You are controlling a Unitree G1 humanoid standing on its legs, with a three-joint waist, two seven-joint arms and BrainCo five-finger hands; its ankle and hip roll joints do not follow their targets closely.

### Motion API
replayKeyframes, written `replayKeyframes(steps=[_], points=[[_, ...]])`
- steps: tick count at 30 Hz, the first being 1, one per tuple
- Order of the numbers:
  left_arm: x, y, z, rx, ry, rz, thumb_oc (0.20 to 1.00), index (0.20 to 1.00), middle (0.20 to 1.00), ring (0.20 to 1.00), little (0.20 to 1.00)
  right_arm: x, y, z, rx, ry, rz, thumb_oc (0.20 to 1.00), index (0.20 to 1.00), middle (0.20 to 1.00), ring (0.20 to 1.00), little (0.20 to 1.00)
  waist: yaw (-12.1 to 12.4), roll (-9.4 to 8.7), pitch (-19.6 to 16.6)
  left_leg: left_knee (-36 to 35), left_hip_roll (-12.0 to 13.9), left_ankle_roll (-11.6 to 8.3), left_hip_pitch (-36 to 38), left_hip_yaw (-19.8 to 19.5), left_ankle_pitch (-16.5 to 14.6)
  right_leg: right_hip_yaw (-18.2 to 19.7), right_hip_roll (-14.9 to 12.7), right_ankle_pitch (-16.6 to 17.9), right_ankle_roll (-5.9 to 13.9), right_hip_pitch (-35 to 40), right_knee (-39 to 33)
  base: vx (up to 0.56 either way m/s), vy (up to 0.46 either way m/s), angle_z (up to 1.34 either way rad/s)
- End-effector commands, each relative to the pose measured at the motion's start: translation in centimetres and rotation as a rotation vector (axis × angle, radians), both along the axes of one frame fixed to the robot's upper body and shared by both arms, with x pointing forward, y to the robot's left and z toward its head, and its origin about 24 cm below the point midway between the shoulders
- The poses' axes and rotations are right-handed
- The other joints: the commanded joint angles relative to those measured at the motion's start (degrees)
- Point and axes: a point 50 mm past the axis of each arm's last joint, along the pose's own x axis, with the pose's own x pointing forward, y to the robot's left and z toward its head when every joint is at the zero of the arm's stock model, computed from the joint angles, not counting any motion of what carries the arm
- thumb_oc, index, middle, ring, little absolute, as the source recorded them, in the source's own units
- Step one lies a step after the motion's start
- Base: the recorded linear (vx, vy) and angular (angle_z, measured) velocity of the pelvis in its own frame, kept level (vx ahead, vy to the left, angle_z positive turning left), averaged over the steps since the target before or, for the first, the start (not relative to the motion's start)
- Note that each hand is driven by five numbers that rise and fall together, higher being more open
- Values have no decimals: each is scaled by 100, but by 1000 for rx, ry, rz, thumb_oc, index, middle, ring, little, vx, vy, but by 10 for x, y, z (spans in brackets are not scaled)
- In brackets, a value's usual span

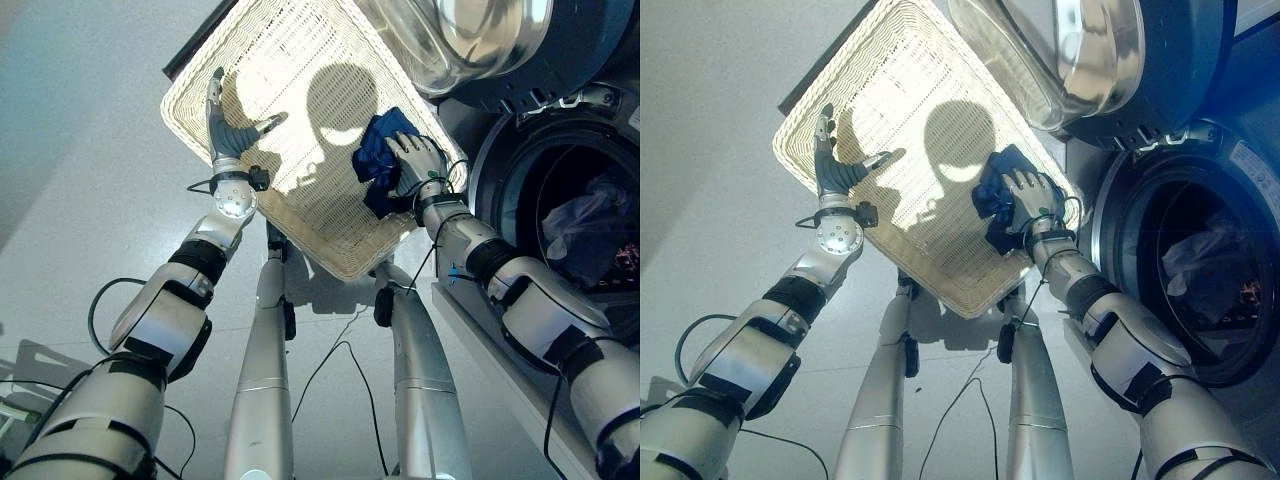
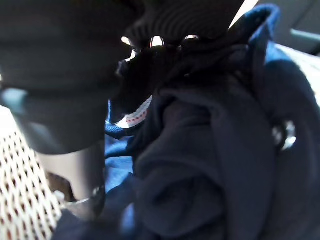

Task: Put the clothes into the washing machine.

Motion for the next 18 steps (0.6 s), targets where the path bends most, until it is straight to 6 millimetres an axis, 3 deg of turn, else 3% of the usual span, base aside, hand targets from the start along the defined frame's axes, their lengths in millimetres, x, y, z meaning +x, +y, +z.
replayKeyframes(steps=[1, 6, 7, 8, 18], points=[[-1, -9, 19, -61, -96, -32, 1000, 1000, 1000, 1000, 1000, 1, -42, -12, -221, 115, -222, 1000, 1000, 1000, 1000, 1000, -74, 273, -125, 673, -286, 17, -245, 314, -567, -169, 231, 1121, 598, 354, -1531, 0, 0, 0], [-2, -9, 21, -63, -110, -37, 1000, 1000, 1000, 1000, 1000, 0, -51, -19, -333, 181, -278, 1000, 1000, 1000, 1000, 1000, -69, 274, -125, 612, -280, 18, -237, 303, -528, -164, 237, 1169, 592, 352, -1575, 0, 0, 0], [-2, -9, 21, -64, -111, -37, 1000, 1000, 1000, 1000, 1000, 0, -51, -20, -344, 186, -280, 696, 696, 696, 696, 696, -69, 273, -125, 612, -277, 18, -238, 303, -527, -162, 239, 1168, 592, 348, -1568, 0, 0, 0], [-3, -9, 21, -66, -112, -38, 1000, 1000, 1000, 1000, 1000, 0, -52, -22, -352, 188, -277, 200, 200, 200, 200, 200, -68, 270, -125, 616, -273, 20, -238, 305, -525, -164, 242, 1167, 591, 345, -1554, 0, 0, 0], [-4, -6, 22, -76, -120, -30, 1000, 1000, 1000, 1000, 1000, -4, -60, -32, -404, 227, -298, 200, 200, 200, 200, 200, -95, 214, -125, 648, -251, 16, -253, 298, -515, -130, 263, 1169, 578, 342, -1541, 0, 0, 0]])
